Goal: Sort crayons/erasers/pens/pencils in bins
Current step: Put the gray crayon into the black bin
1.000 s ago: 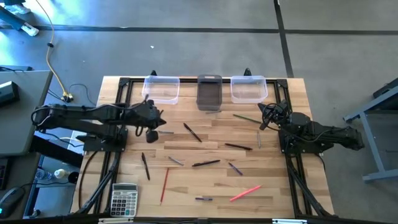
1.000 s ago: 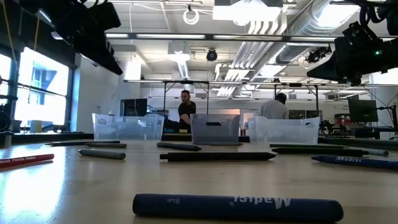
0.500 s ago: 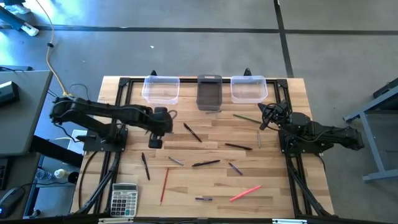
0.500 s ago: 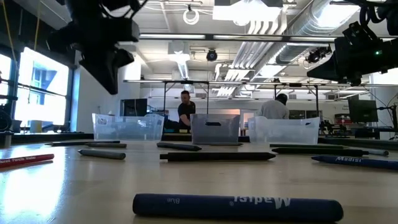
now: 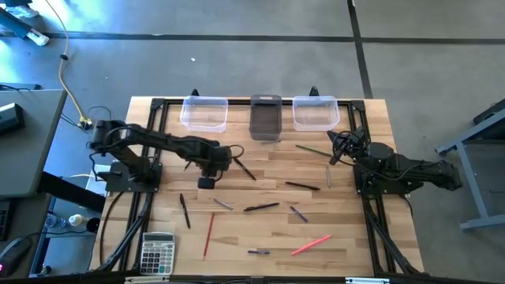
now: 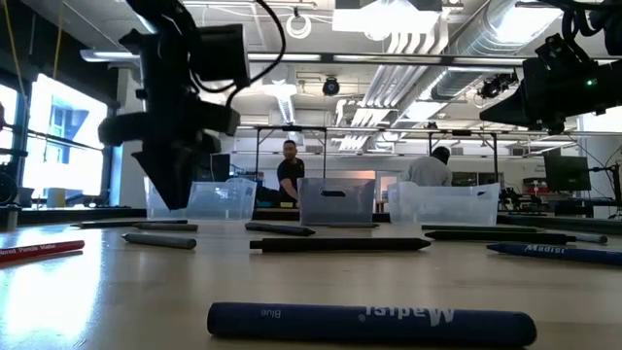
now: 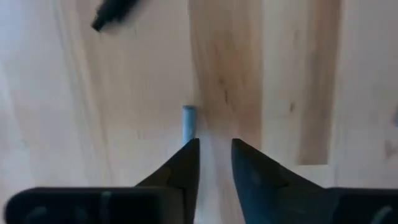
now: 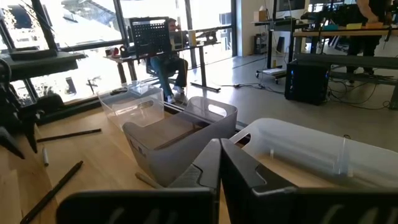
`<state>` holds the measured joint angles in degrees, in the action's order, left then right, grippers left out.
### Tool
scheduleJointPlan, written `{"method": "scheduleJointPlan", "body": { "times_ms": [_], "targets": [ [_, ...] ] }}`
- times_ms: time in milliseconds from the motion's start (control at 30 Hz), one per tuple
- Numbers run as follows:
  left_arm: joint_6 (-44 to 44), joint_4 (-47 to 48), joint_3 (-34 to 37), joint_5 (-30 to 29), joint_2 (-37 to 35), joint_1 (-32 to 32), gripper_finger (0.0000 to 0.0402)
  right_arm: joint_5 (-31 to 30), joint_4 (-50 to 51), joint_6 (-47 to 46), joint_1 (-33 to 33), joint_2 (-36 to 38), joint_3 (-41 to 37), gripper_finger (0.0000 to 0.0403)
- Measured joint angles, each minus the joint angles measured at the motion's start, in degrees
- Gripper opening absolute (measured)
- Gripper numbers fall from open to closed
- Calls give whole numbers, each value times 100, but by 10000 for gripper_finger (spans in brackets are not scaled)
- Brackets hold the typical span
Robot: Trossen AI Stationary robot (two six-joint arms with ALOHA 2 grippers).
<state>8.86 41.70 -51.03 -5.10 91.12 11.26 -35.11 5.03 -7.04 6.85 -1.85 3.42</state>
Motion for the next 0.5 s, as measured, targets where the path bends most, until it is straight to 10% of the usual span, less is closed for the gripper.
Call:
{"method": "scheduleJointPlan", "body": {
  "times_ms": [500],
  "targets": [
    [428,-359,-5,81,588,407,96,0,5,-1,0,0,0,0]
  ]
}}
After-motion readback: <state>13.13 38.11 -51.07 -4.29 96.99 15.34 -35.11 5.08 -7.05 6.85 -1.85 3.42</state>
